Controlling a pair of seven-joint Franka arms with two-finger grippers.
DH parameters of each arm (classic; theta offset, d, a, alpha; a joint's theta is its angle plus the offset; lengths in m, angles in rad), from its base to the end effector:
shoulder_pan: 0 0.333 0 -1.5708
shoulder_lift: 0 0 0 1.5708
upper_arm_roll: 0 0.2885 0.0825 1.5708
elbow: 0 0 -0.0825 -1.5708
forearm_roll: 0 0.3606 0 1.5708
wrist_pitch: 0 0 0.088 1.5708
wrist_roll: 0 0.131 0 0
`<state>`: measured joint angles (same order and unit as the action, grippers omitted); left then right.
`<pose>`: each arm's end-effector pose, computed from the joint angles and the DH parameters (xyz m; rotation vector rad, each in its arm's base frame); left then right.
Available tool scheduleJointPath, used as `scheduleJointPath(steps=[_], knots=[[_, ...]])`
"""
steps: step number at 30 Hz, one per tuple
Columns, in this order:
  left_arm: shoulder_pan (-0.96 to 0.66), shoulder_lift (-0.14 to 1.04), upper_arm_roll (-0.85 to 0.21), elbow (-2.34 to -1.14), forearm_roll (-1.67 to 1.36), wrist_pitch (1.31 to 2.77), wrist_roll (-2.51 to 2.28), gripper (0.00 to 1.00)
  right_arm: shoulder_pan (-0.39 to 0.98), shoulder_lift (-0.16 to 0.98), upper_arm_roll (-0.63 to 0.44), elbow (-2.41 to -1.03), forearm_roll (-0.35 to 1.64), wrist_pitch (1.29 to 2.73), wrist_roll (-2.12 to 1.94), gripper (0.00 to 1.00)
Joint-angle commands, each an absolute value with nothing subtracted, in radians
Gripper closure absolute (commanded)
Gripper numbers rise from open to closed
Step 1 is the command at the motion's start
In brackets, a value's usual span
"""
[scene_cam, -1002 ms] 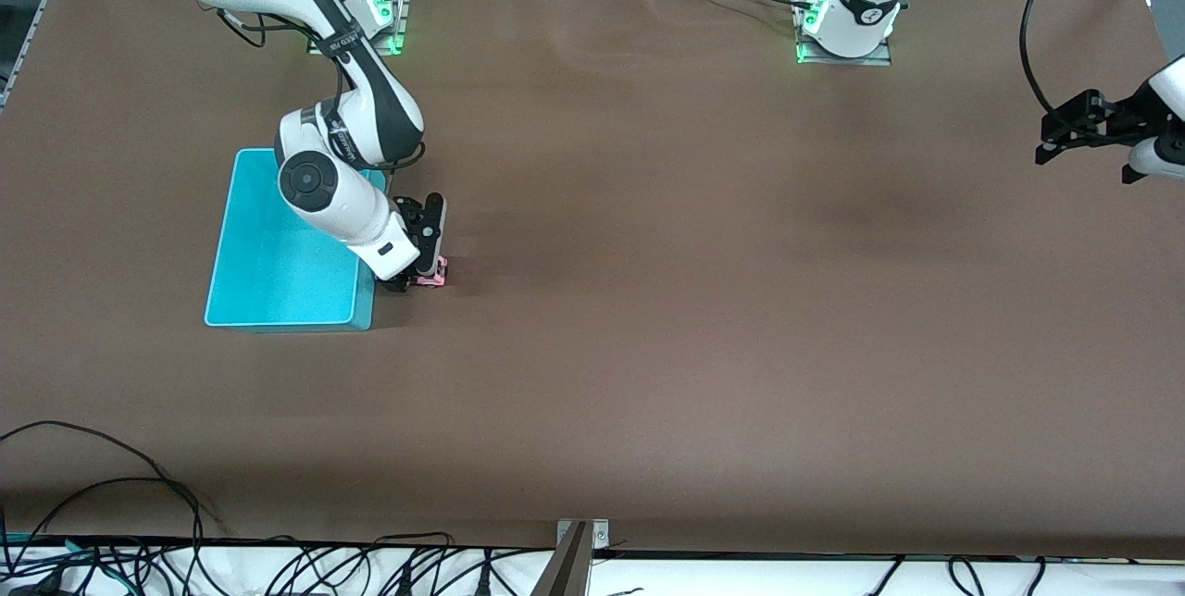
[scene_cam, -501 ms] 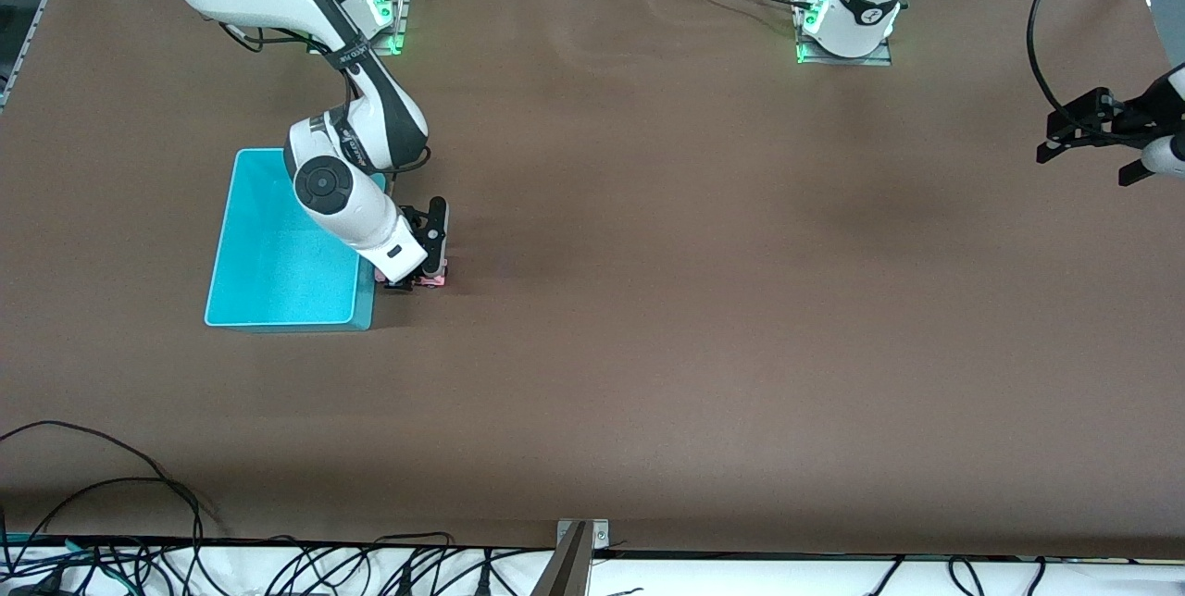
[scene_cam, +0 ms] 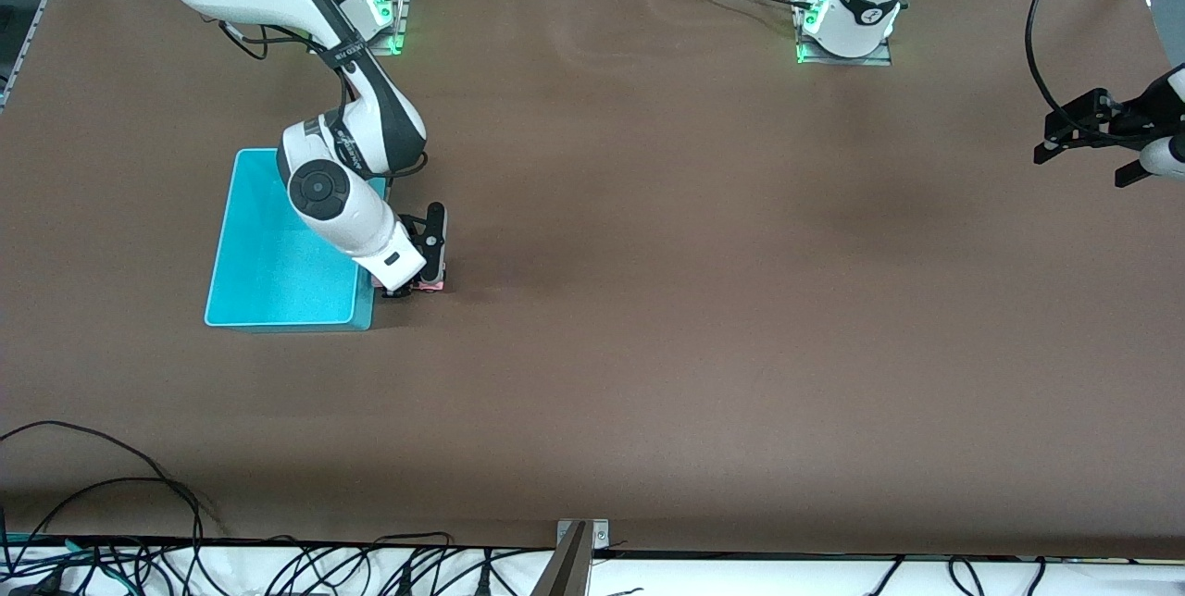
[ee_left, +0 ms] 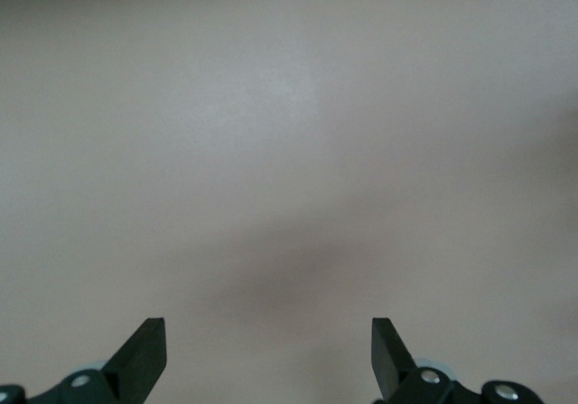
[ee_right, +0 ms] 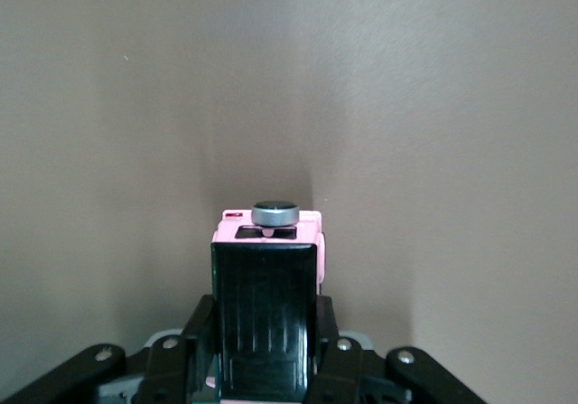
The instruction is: Wind and store pink jeep toy
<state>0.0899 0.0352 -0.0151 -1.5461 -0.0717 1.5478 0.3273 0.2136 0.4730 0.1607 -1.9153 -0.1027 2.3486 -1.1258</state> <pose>0.5368 0.0308 0.5636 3.0395 -0.3865 -0.0282 0.5558 0.2130 0.2146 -2.2271 -2.1971 0.0454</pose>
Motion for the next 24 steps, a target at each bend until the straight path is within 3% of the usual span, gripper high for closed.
scheduleJointPath(steps=[1, 12, 24], knots=[[0.094, 0.043, -0.012, -1.523, -0.104, 1.574, 0.342, 0.0, 0.216, 0.459, 0.181, -1.758, -0.103, 2.13, -1.109, 0.74], [0.095, 0.041, -0.014, -1.523, -0.1, 1.586, 0.342, 0.0, 0.183, 0.453, 0.172, -1.494, -0.008, 1.755, -1.149, 0.73], [0.098, 0.043, -0.012, -1.523, -0.1, 1.585, 0.344, 0.0, -0.008, 0.399, 0.17, -1.462, 0.052, 1.545, -1.411, 0.73]])
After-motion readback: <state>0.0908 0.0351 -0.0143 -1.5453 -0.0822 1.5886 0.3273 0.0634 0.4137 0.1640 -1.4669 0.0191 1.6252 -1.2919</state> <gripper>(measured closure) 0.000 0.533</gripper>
